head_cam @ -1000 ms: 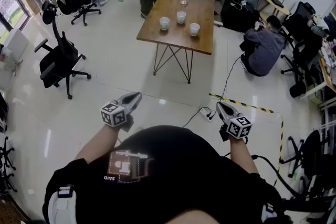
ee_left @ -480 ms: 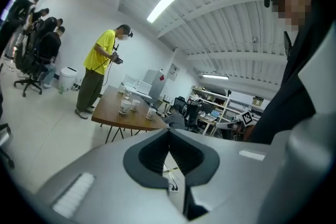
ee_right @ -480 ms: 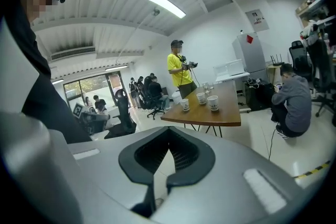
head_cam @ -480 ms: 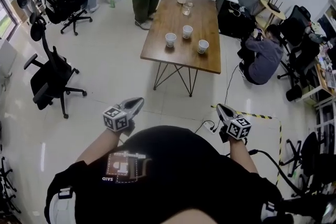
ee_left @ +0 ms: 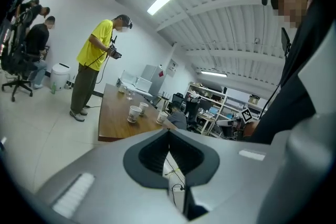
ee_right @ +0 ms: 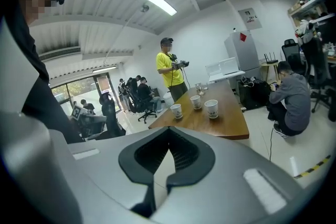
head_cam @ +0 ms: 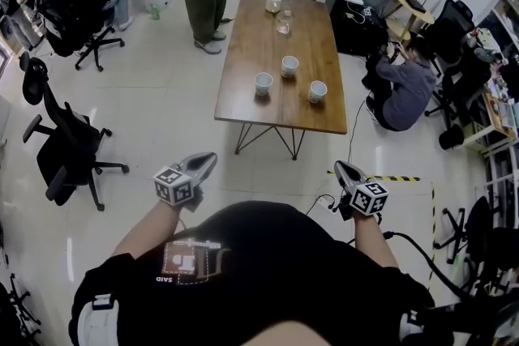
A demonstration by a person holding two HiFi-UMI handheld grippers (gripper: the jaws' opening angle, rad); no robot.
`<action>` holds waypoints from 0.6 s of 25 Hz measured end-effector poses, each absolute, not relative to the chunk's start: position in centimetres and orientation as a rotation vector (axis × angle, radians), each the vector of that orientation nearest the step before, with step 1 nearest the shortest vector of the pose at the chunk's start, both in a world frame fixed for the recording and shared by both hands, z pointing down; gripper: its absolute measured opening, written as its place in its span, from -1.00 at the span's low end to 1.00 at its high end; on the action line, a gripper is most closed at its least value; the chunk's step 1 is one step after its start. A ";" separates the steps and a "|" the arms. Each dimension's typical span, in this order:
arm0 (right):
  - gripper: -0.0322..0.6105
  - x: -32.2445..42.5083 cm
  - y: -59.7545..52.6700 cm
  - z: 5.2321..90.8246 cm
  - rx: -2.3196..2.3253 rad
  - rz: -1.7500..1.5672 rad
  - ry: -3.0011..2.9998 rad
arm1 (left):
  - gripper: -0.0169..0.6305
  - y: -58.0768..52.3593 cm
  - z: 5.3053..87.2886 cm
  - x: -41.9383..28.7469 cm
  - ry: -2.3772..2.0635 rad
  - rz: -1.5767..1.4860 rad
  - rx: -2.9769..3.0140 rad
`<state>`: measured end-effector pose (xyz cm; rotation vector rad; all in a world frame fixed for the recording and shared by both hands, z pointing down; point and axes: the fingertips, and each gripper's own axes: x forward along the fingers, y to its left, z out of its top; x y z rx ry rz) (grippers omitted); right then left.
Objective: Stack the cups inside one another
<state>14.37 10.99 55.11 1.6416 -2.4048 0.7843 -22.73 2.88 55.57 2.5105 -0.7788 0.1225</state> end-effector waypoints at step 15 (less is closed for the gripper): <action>-0.86 26.5 -8.2 57.1 1.215 0.673 -2.582 | -0.94 -10.4 55.0 -10.0 -1.130 0.092 2.396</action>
